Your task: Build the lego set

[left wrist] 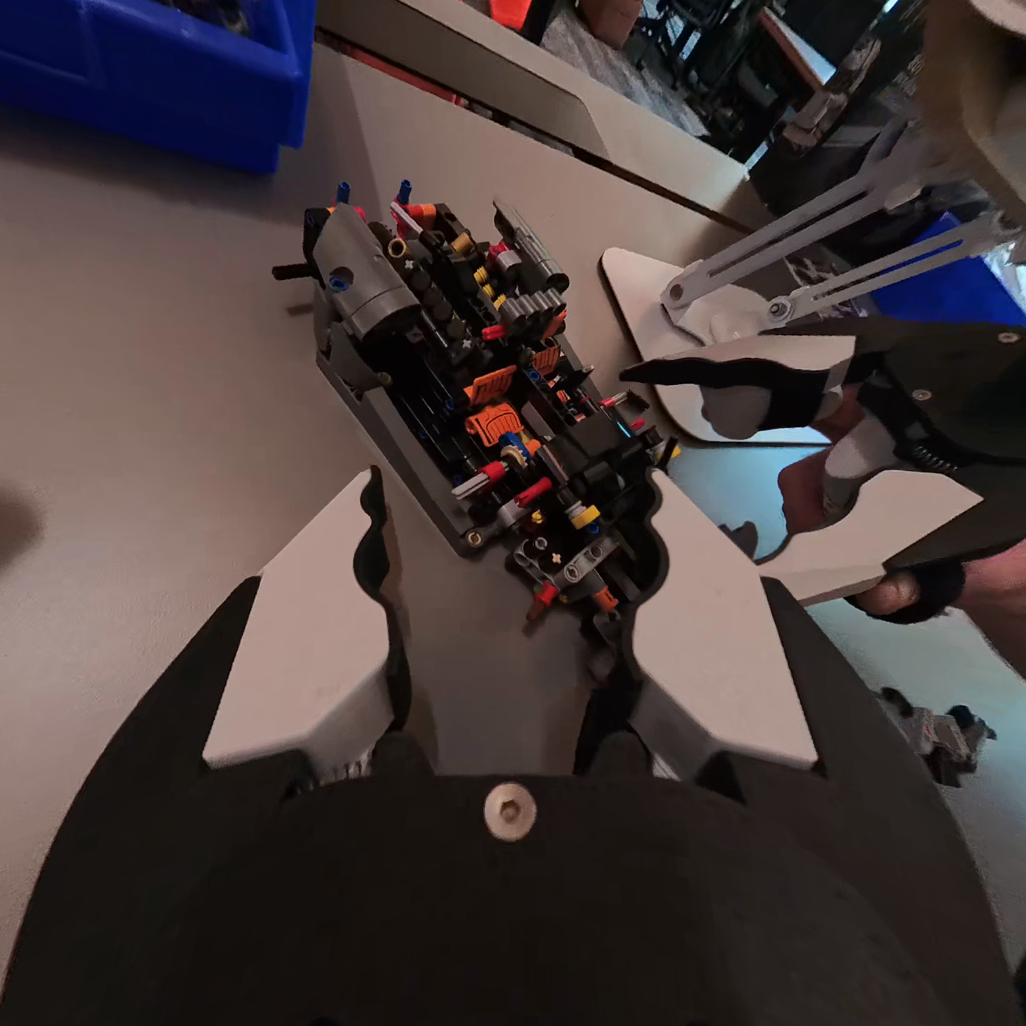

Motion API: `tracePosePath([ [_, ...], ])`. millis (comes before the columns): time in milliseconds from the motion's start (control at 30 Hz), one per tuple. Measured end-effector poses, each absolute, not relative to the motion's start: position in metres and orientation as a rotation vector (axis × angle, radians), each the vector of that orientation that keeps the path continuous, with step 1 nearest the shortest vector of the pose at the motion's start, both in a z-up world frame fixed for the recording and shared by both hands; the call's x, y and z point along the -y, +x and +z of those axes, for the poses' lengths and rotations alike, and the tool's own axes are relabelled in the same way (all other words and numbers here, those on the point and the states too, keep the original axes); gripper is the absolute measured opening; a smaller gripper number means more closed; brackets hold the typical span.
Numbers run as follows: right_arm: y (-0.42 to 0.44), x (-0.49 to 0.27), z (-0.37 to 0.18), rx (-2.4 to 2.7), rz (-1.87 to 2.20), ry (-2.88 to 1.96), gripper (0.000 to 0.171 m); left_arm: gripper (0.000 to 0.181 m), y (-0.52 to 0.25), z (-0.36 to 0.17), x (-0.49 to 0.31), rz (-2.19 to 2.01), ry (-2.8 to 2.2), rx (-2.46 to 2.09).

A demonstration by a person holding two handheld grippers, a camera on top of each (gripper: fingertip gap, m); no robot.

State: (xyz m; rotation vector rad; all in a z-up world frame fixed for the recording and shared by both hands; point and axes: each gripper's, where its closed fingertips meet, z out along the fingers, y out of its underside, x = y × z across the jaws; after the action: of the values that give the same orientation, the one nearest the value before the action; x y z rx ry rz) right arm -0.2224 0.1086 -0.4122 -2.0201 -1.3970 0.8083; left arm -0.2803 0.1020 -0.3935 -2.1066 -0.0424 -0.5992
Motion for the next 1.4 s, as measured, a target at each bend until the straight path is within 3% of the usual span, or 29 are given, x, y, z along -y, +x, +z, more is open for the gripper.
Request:
tracePosePath([
  [367, -0.231, -0.108, -0.423, 1.433, 0.863, -2.023, 0.124, 0.047, -0.252, -0.395, -0.117, -0.603, -2.105, -0.022],
  [833, -0.230, -0.085, -0.423, 1.445, 0.861, -2.018, 0.121, 0.043, -0.254, -0.395, -0.100, -0.558, -2.127, -0.012],
  [1233, -0.241, -0.034, -0.422, 1.566, 0.854, -2.023, 0.109, 0.037, -0.282, -0.395, -0.050, -0.577, -2.124, 0.061],
  [1400, -0.207, -0.038, -0.403, 1.573, 0.858, -2.012, 0.102, 0.048, -0.301, -0.383, -0.043, -0.592, -2.053, 0.118],
])
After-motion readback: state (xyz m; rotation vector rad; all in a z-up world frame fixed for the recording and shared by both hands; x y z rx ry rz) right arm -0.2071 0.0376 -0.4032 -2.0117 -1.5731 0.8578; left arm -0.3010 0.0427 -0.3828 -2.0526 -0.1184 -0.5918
